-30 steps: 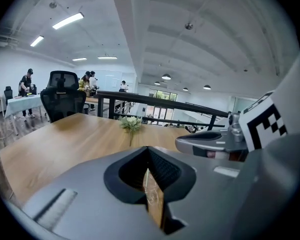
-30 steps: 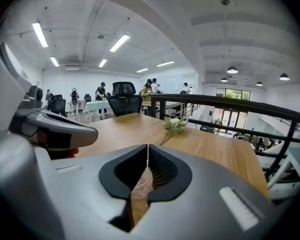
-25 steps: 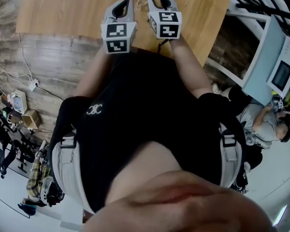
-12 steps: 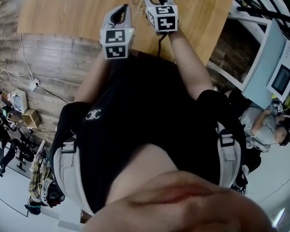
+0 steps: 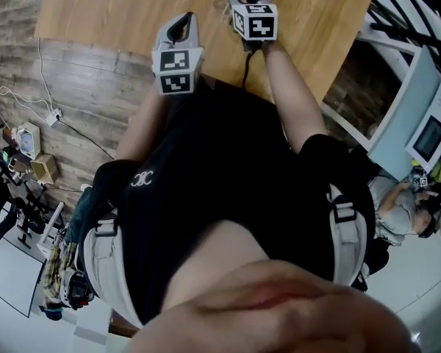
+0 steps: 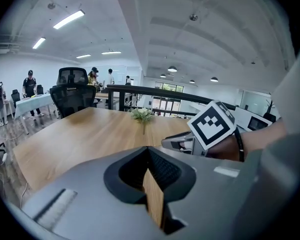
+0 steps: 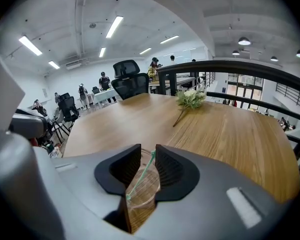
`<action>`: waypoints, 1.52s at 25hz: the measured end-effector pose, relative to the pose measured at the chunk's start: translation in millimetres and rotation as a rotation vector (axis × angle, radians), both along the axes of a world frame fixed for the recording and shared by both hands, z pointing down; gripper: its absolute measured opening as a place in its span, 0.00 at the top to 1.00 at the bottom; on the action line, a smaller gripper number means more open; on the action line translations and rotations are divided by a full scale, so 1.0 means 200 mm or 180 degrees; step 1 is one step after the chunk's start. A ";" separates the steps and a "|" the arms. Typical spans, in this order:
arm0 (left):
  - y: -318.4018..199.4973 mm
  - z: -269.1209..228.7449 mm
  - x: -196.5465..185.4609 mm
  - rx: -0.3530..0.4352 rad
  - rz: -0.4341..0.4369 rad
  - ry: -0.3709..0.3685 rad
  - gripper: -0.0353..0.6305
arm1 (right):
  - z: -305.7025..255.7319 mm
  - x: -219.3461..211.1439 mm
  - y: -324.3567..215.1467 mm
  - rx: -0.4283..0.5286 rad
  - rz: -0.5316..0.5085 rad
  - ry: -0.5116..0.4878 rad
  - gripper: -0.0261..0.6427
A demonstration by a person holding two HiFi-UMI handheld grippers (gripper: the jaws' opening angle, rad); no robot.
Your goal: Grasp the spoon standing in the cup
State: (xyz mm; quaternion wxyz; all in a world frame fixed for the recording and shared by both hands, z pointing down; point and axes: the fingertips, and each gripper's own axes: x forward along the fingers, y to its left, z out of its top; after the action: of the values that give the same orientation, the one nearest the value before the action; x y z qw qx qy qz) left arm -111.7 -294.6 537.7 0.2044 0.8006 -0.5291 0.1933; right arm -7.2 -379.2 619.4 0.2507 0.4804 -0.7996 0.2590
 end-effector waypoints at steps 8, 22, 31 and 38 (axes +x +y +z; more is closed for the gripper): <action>0.01 0.02 -0.05 -0.0044 -0.0041 -0.0031 0.93 | -0.03 0.00 -0.05 0.0143 0.0062 0.0092 0.84; 0.03 0.03 -0.02 -0.0042 -0.0049 -0.0079 0.93 | 0.05 0.05 -0.04 0.0015 0.0020 0.0251 0.86; 0.05 0.01 -0.03 -0.0018 0.0010 -0.0071 0.93 | -0.03 0.03 -0.02 0.0146 0.0096 0.0239 0.94; 0.05 0.00 0.00 0.0012 0.0059 -0.0025 0.93 | -0.15 0.02 0.01 0.0357 0.0085 0.0149 0.95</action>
State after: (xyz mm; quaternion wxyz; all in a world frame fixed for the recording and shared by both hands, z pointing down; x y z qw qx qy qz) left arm -111.2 -284.6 537.3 0.1989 0.8050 -0.5229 0.1973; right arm -3.8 -376.7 590.4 0.2385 0.5102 -0.8002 0.2059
